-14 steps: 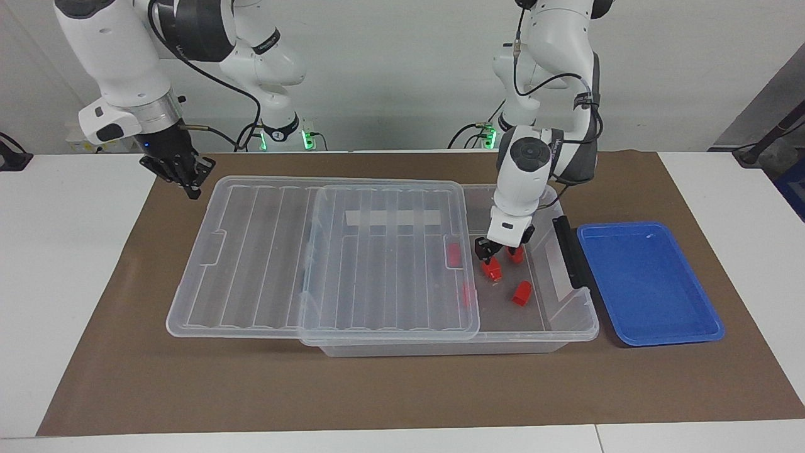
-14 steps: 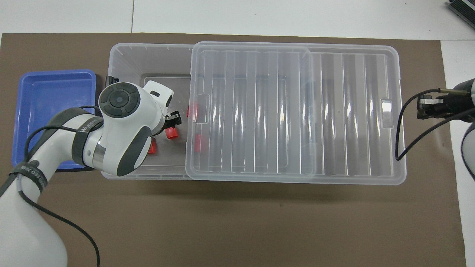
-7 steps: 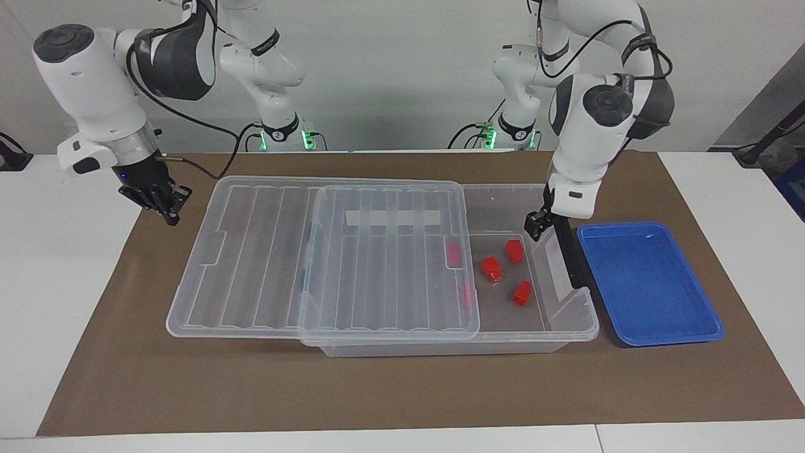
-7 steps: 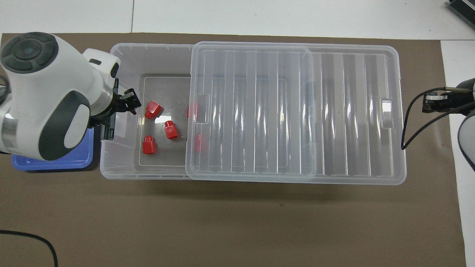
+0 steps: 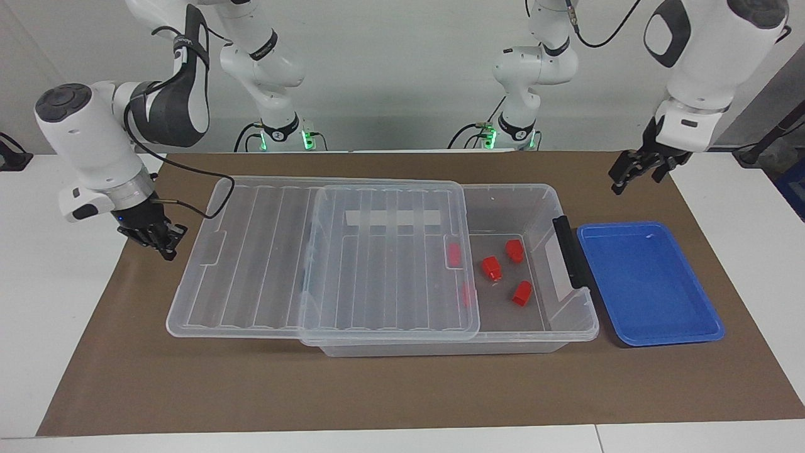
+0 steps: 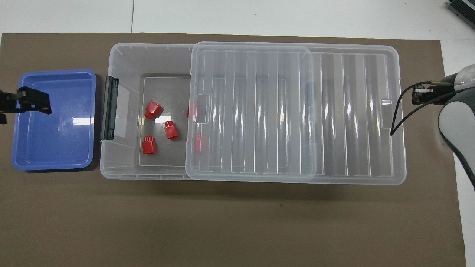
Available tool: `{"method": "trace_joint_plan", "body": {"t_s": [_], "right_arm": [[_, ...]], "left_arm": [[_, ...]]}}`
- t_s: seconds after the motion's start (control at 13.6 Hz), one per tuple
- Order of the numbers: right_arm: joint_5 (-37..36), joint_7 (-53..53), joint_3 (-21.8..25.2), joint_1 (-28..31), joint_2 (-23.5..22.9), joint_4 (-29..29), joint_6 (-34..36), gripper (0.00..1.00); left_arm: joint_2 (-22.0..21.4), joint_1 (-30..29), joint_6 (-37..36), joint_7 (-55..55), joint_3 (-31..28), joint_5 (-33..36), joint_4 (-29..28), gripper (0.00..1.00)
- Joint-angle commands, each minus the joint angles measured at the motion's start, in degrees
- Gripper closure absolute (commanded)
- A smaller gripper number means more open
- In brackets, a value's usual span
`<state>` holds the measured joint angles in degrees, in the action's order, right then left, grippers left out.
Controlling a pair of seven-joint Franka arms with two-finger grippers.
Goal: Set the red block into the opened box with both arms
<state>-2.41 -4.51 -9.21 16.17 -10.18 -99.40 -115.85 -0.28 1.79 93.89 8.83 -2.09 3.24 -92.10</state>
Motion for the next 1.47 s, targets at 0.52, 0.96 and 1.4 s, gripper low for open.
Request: {"method": "trace_joint_plan", "body": {"t_s": [0.52,0.96,1.4], "right_arm": [[-0.1,3.5,-0.6,-0.5,-1.8,0.0,-0.6,1.0],[-0.1,3.2,-0.7,-3.9,-2.6,0.6,-1.8,1.0],[0.2,3.5,-1.0,-9.0,-2.4,0.7,-0.7,1.0]], "left_arm": [[-1.3,-0.2,0.2,-2.0,0.7,-0.3,-1.1,0.0],[-1.4,-0.3,0.4,-2.8,0.6,0.1,-0.9,0.0],[1.7,0.6,1.6,-10.6,-0.2,0.0,1.3,0.0]]}}
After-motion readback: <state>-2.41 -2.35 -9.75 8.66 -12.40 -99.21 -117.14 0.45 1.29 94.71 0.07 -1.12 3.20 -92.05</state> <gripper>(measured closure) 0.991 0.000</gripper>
